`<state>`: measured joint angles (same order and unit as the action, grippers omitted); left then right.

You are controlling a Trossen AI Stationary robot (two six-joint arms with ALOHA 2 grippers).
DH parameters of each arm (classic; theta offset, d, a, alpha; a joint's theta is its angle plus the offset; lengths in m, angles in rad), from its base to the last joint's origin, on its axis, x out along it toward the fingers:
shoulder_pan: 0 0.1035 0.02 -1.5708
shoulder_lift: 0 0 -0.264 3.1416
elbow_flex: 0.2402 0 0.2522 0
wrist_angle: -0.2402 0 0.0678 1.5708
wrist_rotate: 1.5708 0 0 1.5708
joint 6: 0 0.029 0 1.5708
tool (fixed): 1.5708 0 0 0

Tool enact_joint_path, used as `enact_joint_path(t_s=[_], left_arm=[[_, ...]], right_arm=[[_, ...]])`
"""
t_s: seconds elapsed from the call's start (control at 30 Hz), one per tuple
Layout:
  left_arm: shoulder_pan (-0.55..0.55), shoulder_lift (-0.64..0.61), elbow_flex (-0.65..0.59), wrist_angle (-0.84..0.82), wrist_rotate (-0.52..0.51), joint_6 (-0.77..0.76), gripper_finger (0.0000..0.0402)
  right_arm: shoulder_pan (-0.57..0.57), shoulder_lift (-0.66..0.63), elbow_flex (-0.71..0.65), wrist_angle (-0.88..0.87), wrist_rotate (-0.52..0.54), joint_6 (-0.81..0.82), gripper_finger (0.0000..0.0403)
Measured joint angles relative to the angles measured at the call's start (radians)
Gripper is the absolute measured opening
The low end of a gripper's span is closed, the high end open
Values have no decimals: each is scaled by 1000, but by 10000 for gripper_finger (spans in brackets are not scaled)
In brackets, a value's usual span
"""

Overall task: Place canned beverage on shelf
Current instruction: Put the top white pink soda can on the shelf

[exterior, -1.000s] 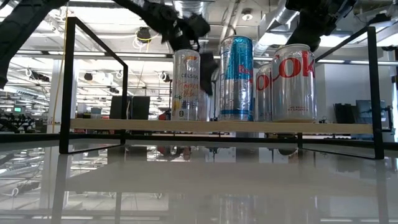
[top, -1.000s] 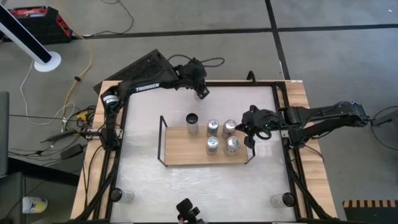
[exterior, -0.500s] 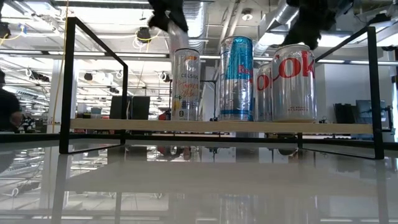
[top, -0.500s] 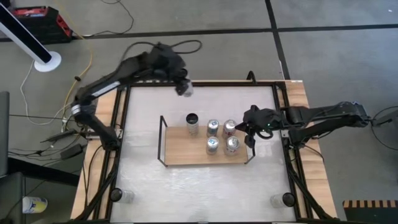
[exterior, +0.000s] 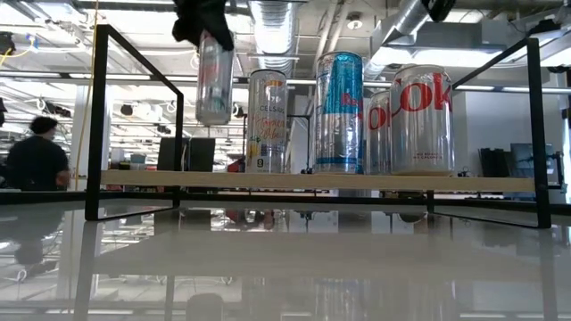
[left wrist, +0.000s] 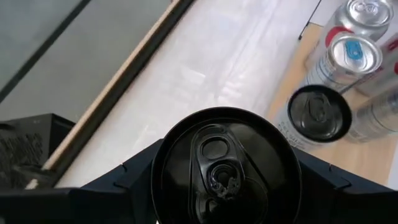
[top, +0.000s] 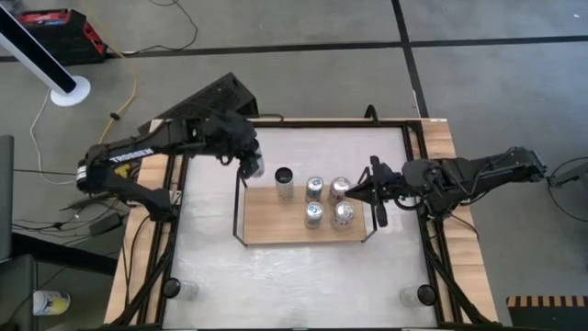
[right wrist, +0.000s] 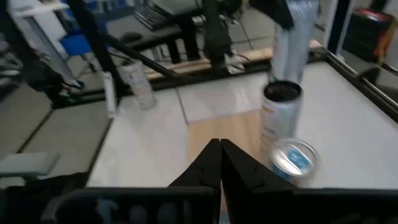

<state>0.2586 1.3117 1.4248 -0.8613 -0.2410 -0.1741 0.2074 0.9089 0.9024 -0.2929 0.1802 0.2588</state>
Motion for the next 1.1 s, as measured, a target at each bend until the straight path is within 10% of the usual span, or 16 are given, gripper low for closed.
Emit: enact_joint_path(t_s=[0.43,1.1], left_arm=[[-118,-18,-250,202,-59,-112,242],[-293,-11,-317,239,-242,-320,242]], right_arm=[[19,0,0,13,1,-7,28],[54,2,0,-14,2,-6,29]])
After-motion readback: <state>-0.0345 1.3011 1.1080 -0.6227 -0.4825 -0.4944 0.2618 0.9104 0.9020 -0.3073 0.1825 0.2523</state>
